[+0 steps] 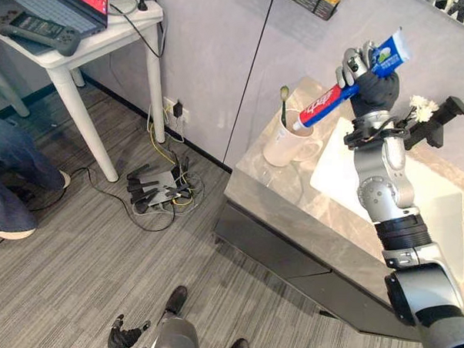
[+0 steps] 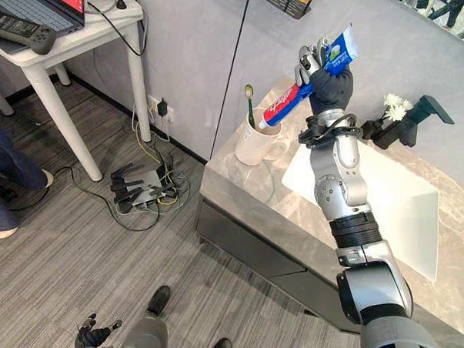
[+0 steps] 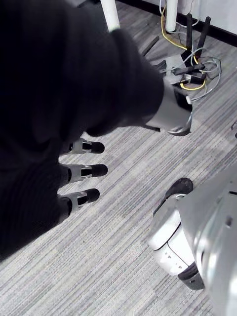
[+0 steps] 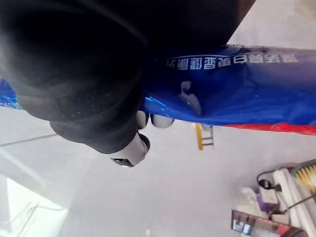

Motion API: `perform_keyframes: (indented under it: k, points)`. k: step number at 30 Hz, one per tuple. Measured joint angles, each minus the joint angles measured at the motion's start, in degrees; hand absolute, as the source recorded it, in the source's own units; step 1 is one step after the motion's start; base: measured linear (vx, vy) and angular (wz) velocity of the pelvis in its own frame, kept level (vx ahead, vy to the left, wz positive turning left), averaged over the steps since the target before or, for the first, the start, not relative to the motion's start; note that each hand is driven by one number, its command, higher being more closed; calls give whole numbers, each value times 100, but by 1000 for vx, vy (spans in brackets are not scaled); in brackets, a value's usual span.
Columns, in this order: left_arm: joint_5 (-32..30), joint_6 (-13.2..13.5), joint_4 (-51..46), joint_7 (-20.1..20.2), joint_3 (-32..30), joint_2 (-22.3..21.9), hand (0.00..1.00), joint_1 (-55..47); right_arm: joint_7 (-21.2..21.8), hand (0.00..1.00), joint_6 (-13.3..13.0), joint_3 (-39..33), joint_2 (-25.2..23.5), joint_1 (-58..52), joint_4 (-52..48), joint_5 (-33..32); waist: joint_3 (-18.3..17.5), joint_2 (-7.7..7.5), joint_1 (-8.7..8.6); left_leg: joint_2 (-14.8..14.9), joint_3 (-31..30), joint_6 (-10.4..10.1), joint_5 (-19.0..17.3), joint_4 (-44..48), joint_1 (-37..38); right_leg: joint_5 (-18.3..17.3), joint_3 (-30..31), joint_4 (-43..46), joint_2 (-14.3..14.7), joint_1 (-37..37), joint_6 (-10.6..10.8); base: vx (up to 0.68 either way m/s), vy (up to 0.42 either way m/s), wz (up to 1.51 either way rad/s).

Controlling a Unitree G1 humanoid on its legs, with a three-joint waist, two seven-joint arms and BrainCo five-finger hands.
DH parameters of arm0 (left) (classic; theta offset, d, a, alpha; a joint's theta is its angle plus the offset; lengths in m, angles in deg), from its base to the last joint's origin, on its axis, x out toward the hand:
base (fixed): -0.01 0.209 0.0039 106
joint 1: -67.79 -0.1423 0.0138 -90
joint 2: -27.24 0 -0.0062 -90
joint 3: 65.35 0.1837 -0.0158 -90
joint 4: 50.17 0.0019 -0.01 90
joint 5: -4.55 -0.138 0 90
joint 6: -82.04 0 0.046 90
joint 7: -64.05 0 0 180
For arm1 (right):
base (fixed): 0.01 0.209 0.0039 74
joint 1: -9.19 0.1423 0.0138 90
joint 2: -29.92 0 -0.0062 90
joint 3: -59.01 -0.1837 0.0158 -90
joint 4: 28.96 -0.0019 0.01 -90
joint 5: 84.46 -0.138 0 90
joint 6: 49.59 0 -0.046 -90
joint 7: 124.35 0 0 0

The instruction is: Organize washtable

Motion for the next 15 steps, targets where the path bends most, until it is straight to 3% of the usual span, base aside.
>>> perform_keyframes:
  k: [13, 14, 15]
  points:
    - [18, 75, 27, -7, 128, 62, 0, 157, -191, 100, -1, 76, 58, 295, 190, 828, 215, -61, 9, 0, 24, -1, 1, 3, -85, 1, 8, 13, -3, -88, 0, 0, 0, 0]
    - [27, 77, 28, -7, 130, 61, 0, 158, -214, 0, -1, 117, 59, 295, 202, 841, 215, -61, 9, -3, 23, 1, 16, 4, -84, 0, 9, 13, -7, -88, 0, 0, 0, 0]
    - [42, 80, 28, -7, 133, 60, 0, 159, -234, 0, -1, 130, 58, 295, 202, 841, 216, -60, 8, -4, 23, 1, 16, 4, -84, 0, 9, 12, -8, -88, 0, 0, 0, 0]
